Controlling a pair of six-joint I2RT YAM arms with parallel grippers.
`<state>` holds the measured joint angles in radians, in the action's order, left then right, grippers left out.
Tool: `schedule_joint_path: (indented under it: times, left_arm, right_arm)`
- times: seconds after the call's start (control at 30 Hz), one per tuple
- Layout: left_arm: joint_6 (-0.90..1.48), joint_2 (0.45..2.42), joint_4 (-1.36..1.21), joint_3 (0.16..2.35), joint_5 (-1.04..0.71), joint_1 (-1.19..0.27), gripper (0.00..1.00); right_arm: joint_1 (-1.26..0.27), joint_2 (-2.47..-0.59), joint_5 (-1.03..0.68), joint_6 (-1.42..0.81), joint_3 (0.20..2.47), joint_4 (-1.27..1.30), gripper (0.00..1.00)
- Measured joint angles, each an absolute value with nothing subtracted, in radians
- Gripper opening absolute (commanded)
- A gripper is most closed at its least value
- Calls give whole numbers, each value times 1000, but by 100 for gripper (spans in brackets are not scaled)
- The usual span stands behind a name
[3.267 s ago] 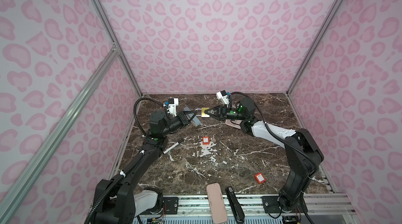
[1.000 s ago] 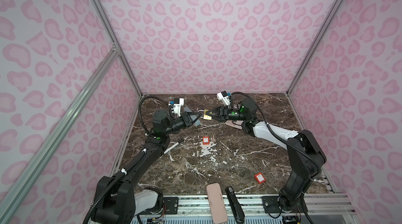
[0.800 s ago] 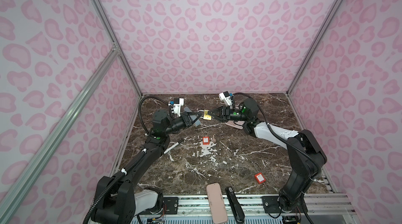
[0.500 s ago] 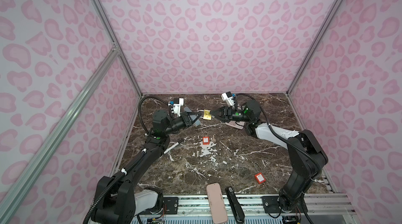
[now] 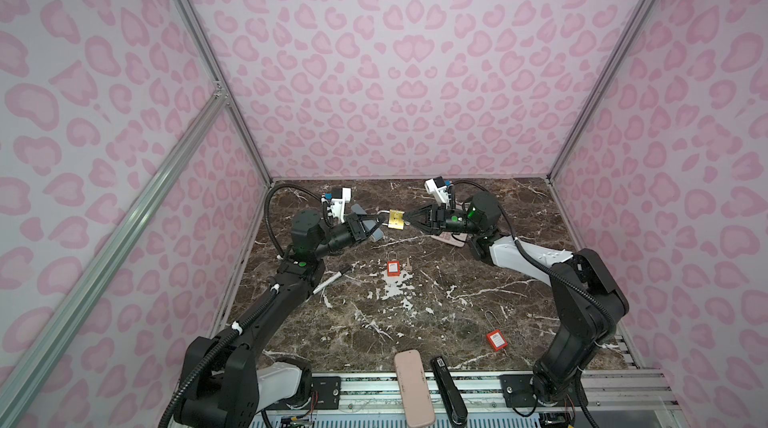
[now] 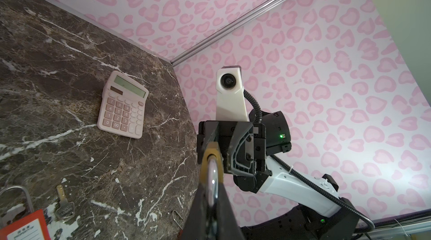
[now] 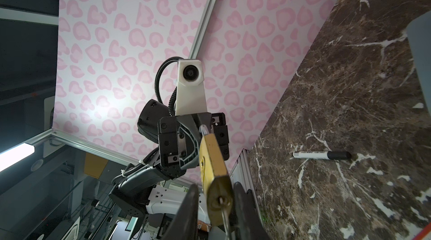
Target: Lock with the key
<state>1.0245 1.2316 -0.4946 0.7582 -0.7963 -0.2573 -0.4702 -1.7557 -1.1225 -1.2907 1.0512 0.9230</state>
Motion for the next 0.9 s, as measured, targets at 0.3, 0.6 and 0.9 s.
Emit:
schedule_joint_path:
  times: [0.3,0.6,0.9]
  left_arm:
    - [1028,1229,-494,756,-793,-257,3]
    - [1030,1224,-499,743,-786,-257,3]
    - [1082,1222,-575,678,-754,-257,3]
  right_arm:
    - [-469,-1749,-1122,-1290,1041,923,20]
    - [-469,-1745,-1122,-1289,1037,922,14]
    - [-469,-1745,-1117,-1319,1036,926,6]
